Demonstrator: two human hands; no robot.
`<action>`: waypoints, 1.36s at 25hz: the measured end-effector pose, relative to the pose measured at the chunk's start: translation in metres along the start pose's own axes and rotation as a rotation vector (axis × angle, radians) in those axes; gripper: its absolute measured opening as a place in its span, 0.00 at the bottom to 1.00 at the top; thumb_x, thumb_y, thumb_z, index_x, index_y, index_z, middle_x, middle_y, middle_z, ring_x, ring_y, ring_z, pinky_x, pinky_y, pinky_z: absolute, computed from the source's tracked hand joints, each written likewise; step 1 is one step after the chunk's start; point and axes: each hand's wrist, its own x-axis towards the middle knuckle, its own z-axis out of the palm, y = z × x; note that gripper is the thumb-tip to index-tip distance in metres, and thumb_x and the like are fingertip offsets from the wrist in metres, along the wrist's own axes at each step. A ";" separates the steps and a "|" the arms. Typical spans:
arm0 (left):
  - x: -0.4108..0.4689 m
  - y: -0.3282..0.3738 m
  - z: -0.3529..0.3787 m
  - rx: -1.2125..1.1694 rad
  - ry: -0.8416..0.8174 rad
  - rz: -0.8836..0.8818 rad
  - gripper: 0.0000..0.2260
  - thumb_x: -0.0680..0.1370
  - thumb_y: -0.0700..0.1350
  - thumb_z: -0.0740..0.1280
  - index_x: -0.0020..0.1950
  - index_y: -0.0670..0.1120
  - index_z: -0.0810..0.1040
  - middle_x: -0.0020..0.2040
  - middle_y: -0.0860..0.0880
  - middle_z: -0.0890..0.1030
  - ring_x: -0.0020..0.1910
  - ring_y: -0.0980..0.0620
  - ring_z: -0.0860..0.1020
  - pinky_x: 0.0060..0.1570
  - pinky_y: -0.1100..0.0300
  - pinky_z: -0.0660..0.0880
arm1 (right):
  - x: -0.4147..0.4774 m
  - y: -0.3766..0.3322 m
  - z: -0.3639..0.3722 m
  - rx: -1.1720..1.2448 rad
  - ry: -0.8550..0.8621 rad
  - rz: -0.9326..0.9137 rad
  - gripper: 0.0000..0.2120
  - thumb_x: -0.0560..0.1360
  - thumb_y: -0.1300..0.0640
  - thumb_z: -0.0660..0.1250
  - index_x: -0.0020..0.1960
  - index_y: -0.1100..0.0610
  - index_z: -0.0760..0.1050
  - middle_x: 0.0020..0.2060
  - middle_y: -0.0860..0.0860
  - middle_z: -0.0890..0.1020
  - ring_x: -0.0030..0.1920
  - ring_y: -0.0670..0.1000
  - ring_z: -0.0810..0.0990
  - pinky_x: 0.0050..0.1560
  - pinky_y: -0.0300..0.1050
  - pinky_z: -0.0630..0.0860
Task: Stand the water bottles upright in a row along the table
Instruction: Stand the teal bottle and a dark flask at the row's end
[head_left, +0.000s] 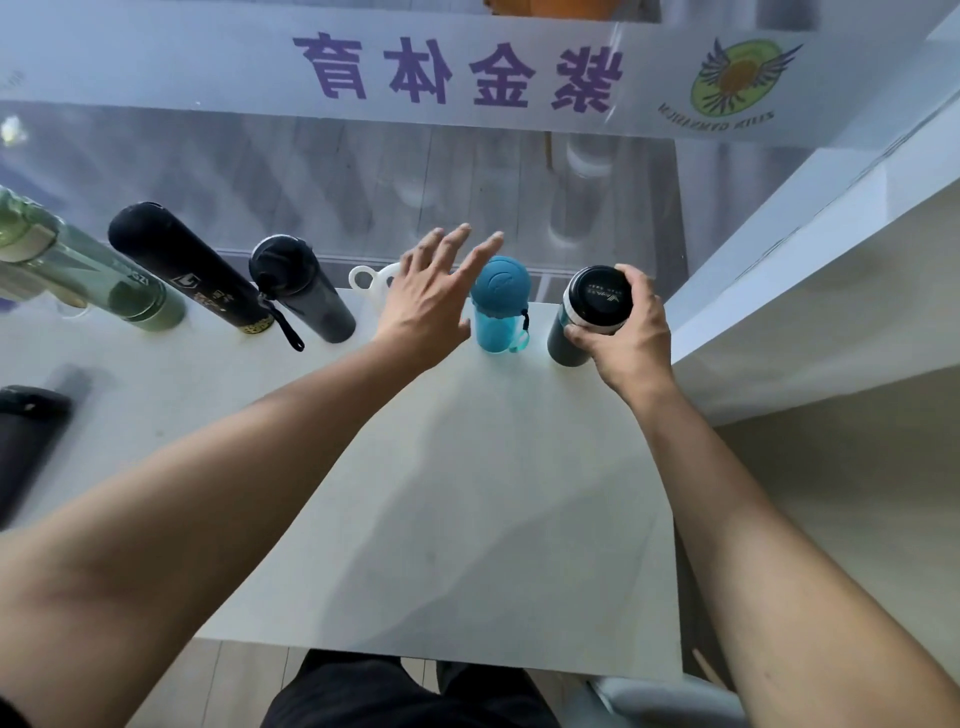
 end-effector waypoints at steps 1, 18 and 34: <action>-0.003 -0.012 -0.001 0.065 0.002 -0.049 0.41 0.71 0.48 0.73 0.78 0.58 0.54 0.79 0.44 0.58 0.78 0.37 0.55 0.73 0.41 0.56 | 0.000 0.000 0.000 -0.003 0.004 0.002 0.42 0.63 0.56 0.82 0.73 0.48 0.67 0.64 0.51 0.75 0.65 0.52 0.74 0.63 0.37 0.67; 0.018 0.003 -0.019 -0.113 -0.126 0.058 0.42 0.68 0.55 0.76 0.77 0.60 0.57 0.79 0.47 0.58 0.76 0.37 0.59 0.69 0.37 0.61 | 0.000 -0.013 0.010 -0.010 -0.030 0.008 0.43 0.65 0.56 0.82 0.74 0.48 0.65 0.66 0.52 0.74 0.67 0.52 0.72 0.63 0.37 0.66; 0.018 0.005 -0.012 -0.303 -0.182 0.081 0.27 0.72 0.44 0.75 0.68 0.55 0.71 0.67 0.48 0.70 0.61 0.43 0.72 0.51 0.56 0.69 | 0.001 -0.014 0.017 -0.005 -0.031 -0.013 0.44 0.64 0.54 0.82 0.74 0.47 0.65 0.65 0.52 0.74 0.66 0.52 0.73 0.63 0.38 0.68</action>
